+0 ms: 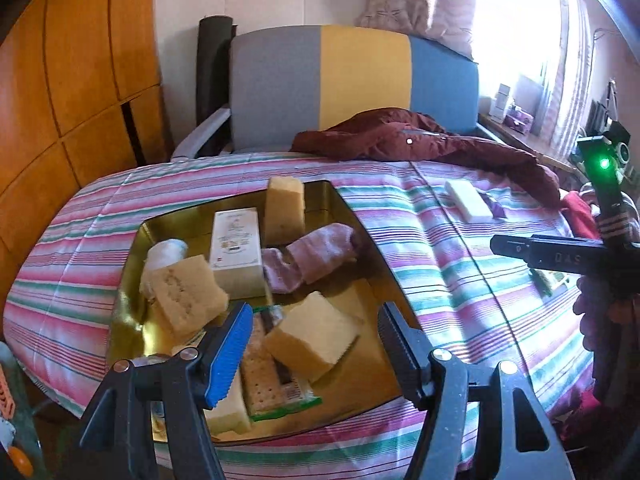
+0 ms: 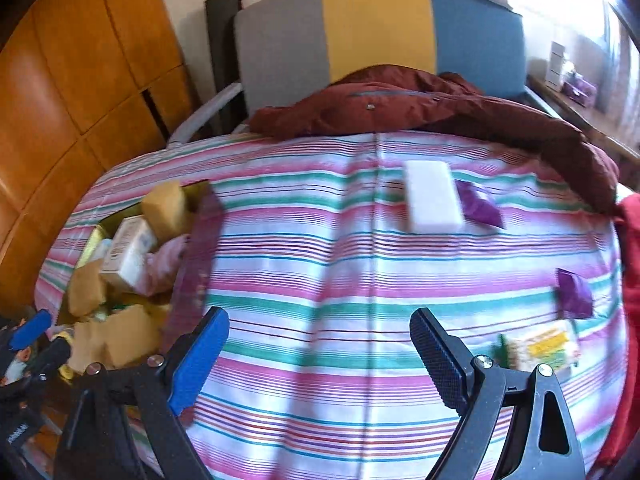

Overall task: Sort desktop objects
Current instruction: 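Move both open tools back toward the white block and purple packets, then grasp a purple packet with the right tool while the left tool grasps the white block, then carry the white block and purple packet over the gold tray, then lower both items into the gold tray and open both tools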

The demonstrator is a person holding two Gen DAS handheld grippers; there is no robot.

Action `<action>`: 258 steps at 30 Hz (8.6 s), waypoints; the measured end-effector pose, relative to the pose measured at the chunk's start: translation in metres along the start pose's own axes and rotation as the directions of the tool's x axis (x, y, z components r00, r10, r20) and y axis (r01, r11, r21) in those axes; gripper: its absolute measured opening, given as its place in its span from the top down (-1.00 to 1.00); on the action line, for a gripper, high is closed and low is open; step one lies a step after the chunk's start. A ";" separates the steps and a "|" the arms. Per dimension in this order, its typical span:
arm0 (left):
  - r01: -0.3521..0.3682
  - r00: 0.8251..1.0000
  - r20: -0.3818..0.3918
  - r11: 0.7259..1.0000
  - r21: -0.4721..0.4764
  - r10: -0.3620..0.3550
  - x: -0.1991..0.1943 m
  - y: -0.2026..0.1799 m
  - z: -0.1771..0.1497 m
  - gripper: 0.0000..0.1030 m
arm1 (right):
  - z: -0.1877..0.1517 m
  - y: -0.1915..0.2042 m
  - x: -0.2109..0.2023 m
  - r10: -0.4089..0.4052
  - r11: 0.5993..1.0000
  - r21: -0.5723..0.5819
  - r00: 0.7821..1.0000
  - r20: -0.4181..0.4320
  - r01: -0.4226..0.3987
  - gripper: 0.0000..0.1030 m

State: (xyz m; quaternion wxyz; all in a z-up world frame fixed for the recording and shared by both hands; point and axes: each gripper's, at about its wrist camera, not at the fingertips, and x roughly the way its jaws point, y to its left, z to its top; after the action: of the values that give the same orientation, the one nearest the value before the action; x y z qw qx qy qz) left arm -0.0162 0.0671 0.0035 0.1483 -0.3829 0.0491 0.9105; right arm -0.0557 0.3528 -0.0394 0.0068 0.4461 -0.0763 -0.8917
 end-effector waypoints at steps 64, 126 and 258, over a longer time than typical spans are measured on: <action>0.281 0.948 -0.192 0.951 0.129 -0.254 0.104 -0.136 0.062 -0.39 | 0.103 -0.170 0.130 -0.080 0.966 0.232 0.985 -0.150 0.114 -0.43; 0.133 0.949 -0.306 0.980 0.147 -0.083 0.282 -0.245 0.133 -0.22 | 0.074 -0.198 0.112 -0.049 0.996 0.063 0.983 -0.175 0.061 0.03; 0.003 0.995 -0.100 0.962 -0.272 -0.031 0.072 0.072 -0.009 -0.32 | -0.034 0.146 -0.006 0.118 0.947 -0.308 0.991 0.070 -0.091 -0.99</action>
State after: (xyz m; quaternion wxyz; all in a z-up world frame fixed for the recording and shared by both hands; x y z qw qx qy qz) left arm -0.0802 0.0132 -0.0557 0.0993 -0.4464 -0.0721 0.8864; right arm -0.0333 0.2042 -0.0343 0.1193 0.3955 0.0379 -0.9099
